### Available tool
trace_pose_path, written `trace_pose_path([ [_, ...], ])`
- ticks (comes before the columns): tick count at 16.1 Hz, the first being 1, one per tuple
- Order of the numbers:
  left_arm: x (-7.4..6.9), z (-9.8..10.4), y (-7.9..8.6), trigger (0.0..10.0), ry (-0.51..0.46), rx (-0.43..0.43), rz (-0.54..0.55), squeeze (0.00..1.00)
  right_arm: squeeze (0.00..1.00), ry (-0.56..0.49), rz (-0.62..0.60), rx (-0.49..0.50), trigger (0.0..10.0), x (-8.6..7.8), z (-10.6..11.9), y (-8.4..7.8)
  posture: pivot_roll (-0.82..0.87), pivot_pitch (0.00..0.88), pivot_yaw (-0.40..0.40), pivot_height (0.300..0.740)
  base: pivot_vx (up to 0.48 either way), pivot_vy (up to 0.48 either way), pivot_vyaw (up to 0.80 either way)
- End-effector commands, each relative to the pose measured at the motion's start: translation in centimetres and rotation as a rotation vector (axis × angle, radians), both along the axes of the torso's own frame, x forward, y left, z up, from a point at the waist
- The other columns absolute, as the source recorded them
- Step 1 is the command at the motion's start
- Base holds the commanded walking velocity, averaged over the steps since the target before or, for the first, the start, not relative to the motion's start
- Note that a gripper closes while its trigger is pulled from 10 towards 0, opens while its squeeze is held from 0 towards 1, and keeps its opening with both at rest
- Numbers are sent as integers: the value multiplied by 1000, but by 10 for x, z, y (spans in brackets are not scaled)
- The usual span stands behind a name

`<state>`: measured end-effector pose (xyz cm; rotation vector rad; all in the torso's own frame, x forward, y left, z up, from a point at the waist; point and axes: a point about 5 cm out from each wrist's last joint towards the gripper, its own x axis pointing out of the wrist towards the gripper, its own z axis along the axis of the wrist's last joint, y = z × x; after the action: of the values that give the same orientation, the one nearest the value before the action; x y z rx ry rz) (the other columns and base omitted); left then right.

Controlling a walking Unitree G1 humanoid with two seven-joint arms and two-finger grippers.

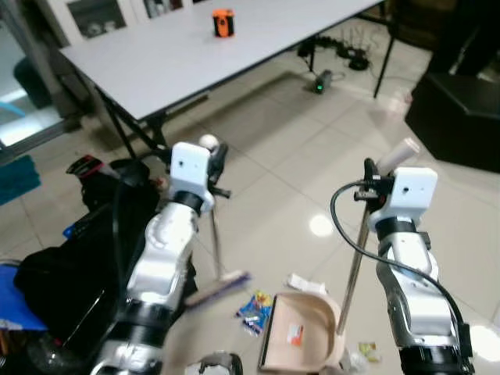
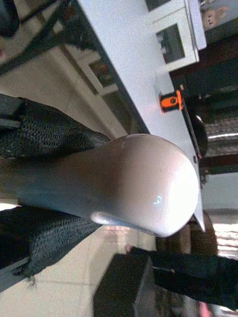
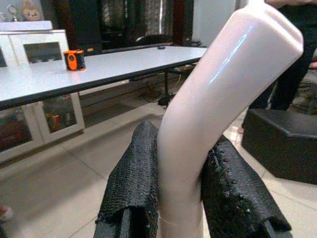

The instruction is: Sweep floor

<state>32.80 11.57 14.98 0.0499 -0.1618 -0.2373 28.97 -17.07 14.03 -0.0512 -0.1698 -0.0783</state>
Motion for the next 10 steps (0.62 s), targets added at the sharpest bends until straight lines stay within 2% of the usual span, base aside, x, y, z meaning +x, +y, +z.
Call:
trace_pose_path([
  [1, 6, 14, 5, 10000, -78, -28, 37, 0, 0, -65, 18, -12, 10000, 5, 9, 5, 14, 181, 112, 740, 0, 0, 0],
  [2, 8, 13, 5, 10000, -87, -45, 53, 0, 0, -74, 25, -36, 10000, 6, 9, 7, 10, 205, 108, 740, 0, 0, 0],
  [4, 13, 11, 6, 10000, -119, -18, 94, 0, 0, -97, 60, -138, 10000, 14, 10, 11, 7, 250, 93, 740, 0, 0, 0],
  [7, 20, 7, 8, 10000, -142, -9, 157, 0, 0, -133, 78, -214, 10000, 23, 9, 14, 25, 324, 80, 740, 0, 0, 0],
  [10, 21, 7, 5, 10000, -173, -2, 159, 0, 0, -154, 66, -205, 10000, 27, 7, 11, 41, 356, 81, 740, 0, 0, 0],
])
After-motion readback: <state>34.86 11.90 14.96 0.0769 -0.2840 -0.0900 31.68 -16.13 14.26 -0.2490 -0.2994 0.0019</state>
